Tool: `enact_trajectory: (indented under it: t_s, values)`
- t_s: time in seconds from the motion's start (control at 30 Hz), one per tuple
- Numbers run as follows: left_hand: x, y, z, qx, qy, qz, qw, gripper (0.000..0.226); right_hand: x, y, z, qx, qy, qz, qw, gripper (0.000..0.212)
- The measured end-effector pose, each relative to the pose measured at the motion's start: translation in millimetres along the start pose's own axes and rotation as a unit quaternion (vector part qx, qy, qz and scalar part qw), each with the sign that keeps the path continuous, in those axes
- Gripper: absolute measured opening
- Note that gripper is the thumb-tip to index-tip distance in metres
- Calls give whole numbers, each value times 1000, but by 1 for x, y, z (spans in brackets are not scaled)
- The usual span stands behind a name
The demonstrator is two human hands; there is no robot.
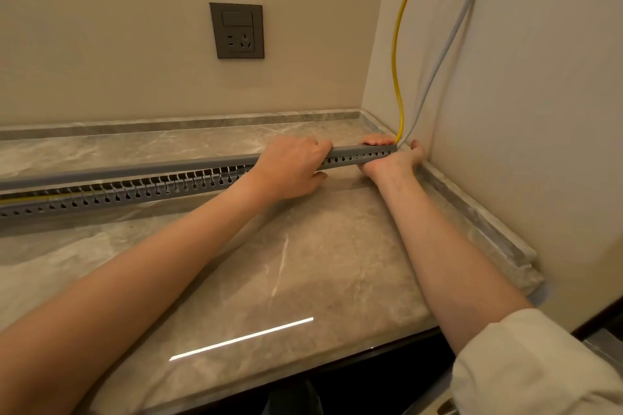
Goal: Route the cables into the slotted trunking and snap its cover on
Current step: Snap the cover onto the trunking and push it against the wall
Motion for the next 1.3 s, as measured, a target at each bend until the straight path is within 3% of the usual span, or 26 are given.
enact_trajectory:
  t_s: [0.23, 0.43, 0.6, 0.67, 0.73, 0.8, 0.9, 0.97, 1.1, 1.17, 1.3]
  values:
    - [-11, 23, -39, 54, -17, -62, 996, 22, 8, -1, -5, 21, 32, 39, 999, 46]
    - [-11, 69, -81, 91, -35, -65, 993, 29, 8, 4, -11, 48, 89, 68, 993, 35]
    - [-12, 78, -87, 94, -59, -66, 992, 29, 0, 27, -7, 72, 185, 95, 976, 28]
    - [-11, 75, -86, 90, -67, -68, 991, 27, -6, 39, -3, 55, 263, 105, 958, 16]
    - [-12, 73, -83, 85, -71, -64, 992, 25, -8, 53, -5, 70, 388, 138, 909, 10]
    - [-12, 69, -75, 73, -68, -50, 994, 24, -15, 66, -18, 171, 504, 156, 832, 32]
    - [-14, 63, -55, 52, -51, -41, 997, 21, -41, 76, -17, 277, 634, 99, 715, 38]
    - [-14, 59, -47, 53, -46, -39, 997, 21, -53, 70, -5, 260, 704, 47, 659, 34]
    - [-12, 62, -50, 54, 3, -49, 997, 31, -59, 57, 26, 214, 851, -22, 479, 32]
    - [-12, 69, -58, 37, 90, -71, 993, 38, -58, 56, 34, 213, 872, -30, 440, 32]
    - [-15, 92, -83, 34, 183, -124, 975, 50, -55, 60, 59, 172, 877, -45, 446, 32]
Point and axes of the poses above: each hand's wrist, its own y-axis away from the middle knuckle, its own x-axis out of the back of the hand, z = x × y, the point moved 9 cm from there along -y, towards the middle knuckle, and after that the axes turned 12 degrees about -z, right-handed, at the moved point
